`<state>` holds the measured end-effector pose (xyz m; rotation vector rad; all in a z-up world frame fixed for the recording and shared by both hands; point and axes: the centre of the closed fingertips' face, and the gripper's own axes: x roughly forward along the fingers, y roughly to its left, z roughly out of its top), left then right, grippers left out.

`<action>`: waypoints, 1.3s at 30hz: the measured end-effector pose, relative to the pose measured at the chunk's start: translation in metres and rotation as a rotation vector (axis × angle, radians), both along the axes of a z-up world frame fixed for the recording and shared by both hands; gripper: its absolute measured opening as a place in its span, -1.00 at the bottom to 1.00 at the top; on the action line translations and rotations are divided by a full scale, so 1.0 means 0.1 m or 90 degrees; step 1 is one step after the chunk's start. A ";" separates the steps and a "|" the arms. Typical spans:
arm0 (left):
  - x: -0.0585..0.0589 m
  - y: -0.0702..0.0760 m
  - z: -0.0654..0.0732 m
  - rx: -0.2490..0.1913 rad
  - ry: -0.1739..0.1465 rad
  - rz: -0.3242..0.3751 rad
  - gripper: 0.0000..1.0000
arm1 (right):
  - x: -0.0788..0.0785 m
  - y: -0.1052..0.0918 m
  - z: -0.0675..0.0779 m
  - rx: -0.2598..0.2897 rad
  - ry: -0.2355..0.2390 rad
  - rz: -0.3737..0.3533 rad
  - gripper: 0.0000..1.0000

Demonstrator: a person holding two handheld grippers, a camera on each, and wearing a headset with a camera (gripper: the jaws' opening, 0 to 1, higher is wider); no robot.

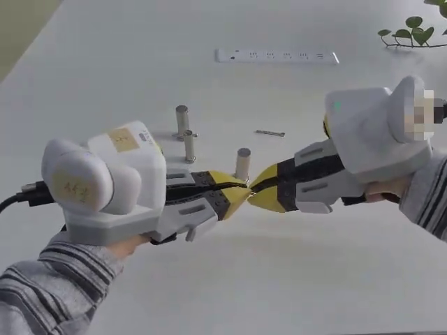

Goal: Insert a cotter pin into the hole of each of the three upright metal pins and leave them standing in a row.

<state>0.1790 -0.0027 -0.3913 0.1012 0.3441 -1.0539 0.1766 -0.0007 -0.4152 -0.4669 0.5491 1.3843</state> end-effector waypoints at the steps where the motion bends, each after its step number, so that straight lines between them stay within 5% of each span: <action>1: 0.00 0.00 0.00 -0.002 0.003 0.002 -1.00 | 0.00 0.00 0.00 -0.008 -0.001 0.001 -0.97; 7: 0.00 0.01 -0.02 -0.004 0.007 0.005 -1.00 | 0.00 -0.02 0.00 -0.036 -0.029 0.023 -0.97; 23: 0.00 0.02 -0.01 -0.011 0.012 0.001 -1.00 | 0.01 -0.07 -0.04 -0.052 -0.044 0.038 -1.00; 28: 0.00 0.02 -0.02 -0.012 0.020 0.006 -1.00 | 0.00 -0.08 -0.04 -0.073 -0.081 0.063 -1.00; 32: 0.03 0.00 -0.02 -0.001 0.004 0.009 -0.96 | 0.00 -0.09 -0.07 -0.103 -0.112 0.089 -1.00; 39: 0.10 0.01 -0.11 0.024 -0.002 0.028 -0.65 | 0.14 -0.20 -0.12 -0.152 -0.151 0.101 -1.00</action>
